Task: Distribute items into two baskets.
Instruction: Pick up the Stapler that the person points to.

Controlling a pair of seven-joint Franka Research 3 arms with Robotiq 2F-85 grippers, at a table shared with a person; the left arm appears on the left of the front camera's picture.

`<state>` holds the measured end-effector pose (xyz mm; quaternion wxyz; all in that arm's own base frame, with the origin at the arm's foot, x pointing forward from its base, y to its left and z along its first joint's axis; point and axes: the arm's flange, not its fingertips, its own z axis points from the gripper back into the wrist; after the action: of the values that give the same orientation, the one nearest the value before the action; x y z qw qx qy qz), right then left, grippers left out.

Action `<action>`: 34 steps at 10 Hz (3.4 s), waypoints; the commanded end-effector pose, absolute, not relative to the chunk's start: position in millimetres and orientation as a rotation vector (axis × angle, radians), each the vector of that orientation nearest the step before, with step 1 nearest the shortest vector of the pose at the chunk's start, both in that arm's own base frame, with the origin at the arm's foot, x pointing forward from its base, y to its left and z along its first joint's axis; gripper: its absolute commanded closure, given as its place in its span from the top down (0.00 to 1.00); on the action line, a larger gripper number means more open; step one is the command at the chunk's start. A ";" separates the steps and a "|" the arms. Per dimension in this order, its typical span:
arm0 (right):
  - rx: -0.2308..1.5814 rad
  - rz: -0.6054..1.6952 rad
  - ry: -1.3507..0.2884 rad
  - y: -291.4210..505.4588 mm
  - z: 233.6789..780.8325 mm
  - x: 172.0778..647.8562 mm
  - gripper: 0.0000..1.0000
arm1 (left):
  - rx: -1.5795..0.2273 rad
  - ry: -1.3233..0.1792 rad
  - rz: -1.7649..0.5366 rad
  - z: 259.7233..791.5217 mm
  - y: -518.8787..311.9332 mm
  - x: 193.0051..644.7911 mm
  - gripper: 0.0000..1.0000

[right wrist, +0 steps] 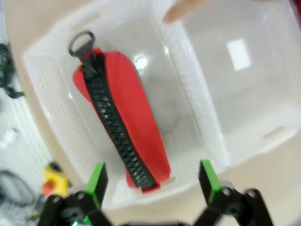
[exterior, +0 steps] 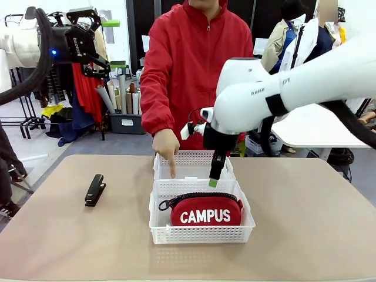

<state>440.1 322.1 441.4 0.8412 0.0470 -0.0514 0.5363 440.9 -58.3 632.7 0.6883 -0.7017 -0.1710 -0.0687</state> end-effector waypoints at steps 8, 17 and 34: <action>0.542 0.312 -0.096 181.9 491.4 449.0 1.00 | -1.574 -0.385 -0.153 633.1 -57.7 438.8 1.00; 0.837 0.137 -0.054 166.6 504.5 483.1 1.00 | -1.574 -0.385 -0.153 633.1 -57.7 438.8 1.00; 1.476 -0.087 -0.284 39.3 647.4 534.5 1.00 | -1.574 -0.385 -0.153 633.1 -57.7 438.8 1.00</action>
<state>543.9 32.5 646.3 0.7358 0.6648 -0.1178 -0.0523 440.9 -57.7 632.7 0.6883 -0.7015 -0.1715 -0.0683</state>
